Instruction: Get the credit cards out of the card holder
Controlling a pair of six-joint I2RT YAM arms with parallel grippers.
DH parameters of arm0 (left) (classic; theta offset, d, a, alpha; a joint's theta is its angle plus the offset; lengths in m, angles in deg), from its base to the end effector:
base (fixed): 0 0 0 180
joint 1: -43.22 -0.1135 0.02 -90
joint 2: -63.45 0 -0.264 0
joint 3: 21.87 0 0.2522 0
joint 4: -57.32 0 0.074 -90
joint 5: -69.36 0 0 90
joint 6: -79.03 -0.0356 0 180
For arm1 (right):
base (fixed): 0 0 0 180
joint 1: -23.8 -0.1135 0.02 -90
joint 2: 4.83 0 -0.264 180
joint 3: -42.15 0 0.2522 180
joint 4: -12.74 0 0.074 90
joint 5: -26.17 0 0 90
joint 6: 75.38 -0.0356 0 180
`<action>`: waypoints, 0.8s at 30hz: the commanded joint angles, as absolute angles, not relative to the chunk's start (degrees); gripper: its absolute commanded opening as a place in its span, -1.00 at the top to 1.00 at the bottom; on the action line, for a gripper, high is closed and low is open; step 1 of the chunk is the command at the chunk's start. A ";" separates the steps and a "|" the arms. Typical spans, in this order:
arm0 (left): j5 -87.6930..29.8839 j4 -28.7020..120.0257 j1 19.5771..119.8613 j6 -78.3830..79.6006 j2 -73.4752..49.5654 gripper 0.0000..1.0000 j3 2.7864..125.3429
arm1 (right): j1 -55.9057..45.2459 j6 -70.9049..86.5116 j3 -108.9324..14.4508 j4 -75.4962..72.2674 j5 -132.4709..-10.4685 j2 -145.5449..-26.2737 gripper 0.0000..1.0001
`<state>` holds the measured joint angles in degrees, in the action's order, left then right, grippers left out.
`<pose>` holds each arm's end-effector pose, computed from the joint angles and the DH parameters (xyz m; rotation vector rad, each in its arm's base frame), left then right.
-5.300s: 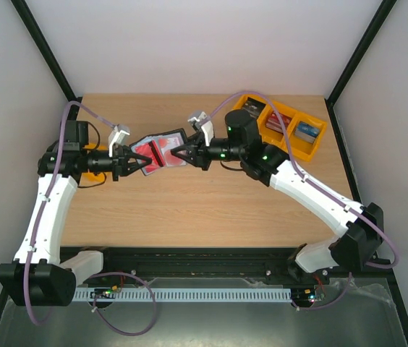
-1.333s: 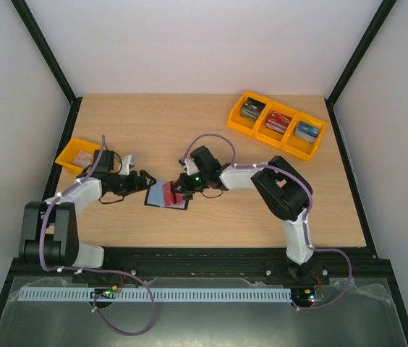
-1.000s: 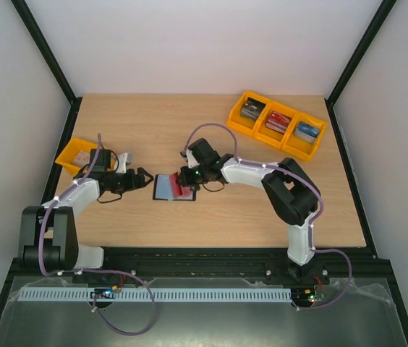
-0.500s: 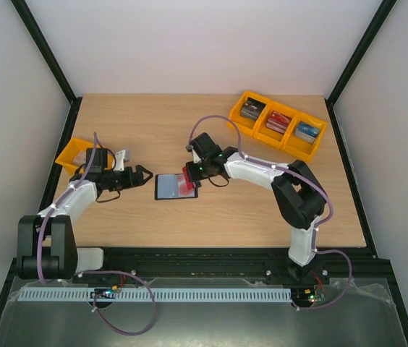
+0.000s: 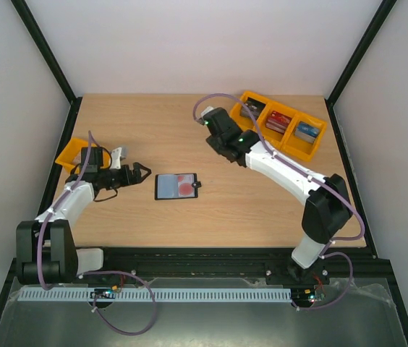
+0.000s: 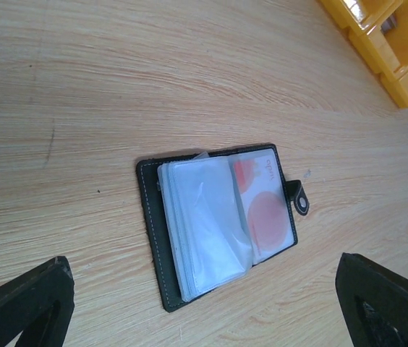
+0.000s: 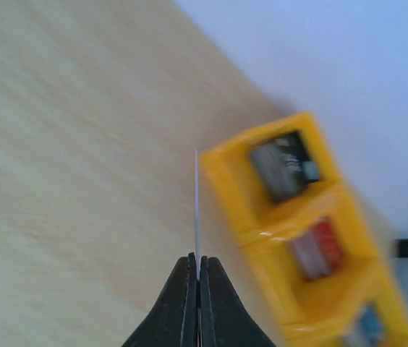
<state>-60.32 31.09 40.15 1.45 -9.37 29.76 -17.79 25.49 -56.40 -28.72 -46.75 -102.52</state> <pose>0.2466 -0.0095 0.1999 0.0105 2.3324 -0.9040 0.2983 0.2507 0.3086 -0.8502 2.0753 -0.0514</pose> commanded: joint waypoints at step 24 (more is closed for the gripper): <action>-64.15 29.58 38.02 -0.95 -12.18 -0.98 33.11 | 14.22 84.55 -65.93 -4.05 -44.13 -124.26 0.97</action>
